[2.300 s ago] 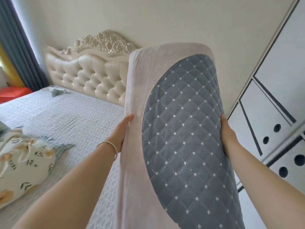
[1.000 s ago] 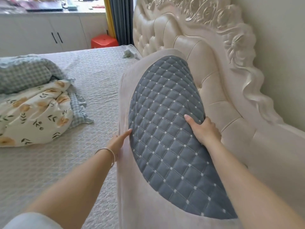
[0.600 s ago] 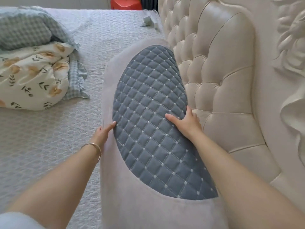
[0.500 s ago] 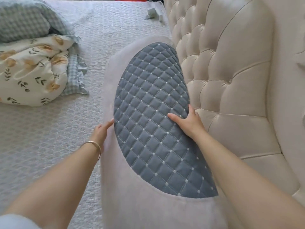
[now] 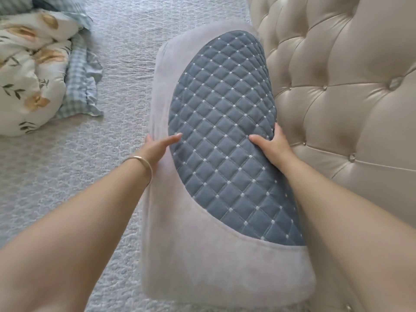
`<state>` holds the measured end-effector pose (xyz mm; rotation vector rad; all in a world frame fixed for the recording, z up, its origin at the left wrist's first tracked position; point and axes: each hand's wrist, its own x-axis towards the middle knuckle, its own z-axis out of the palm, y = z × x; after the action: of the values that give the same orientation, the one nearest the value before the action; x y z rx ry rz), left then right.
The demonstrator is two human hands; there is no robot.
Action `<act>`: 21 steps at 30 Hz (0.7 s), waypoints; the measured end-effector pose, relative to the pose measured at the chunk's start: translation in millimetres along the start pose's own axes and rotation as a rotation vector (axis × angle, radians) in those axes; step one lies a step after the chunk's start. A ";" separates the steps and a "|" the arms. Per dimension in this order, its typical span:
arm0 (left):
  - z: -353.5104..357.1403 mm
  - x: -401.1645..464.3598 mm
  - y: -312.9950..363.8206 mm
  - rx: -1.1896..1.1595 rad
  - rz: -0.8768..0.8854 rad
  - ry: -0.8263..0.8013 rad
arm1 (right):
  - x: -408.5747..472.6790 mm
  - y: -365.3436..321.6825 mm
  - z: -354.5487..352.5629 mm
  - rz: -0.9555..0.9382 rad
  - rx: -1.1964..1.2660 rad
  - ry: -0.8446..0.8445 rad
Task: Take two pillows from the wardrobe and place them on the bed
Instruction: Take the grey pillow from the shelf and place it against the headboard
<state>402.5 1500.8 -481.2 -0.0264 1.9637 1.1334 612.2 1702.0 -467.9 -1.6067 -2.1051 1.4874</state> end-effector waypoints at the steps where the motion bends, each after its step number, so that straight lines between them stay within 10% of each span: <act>1: 5.3 6.6 1.7 0.063 -0.004 -0.010 | 12.5 4.1 0.8 0.007 0.035 -0.003; 7: 36.0 26.9 -6.2 0.409 0.053 -0.048 | 48.8 30.4 -0.4 0.010 0.177 0.003; 21: 93.8 1.1 1.9 0.868 0.076 0.180 | 20.2 57.1 26.9 0.042 -0.459 0.256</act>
<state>462.4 1569.8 -502.2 0.4179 2.4821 0.2494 626.4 1699.0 -532.5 -1.8698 -2.3807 0.7798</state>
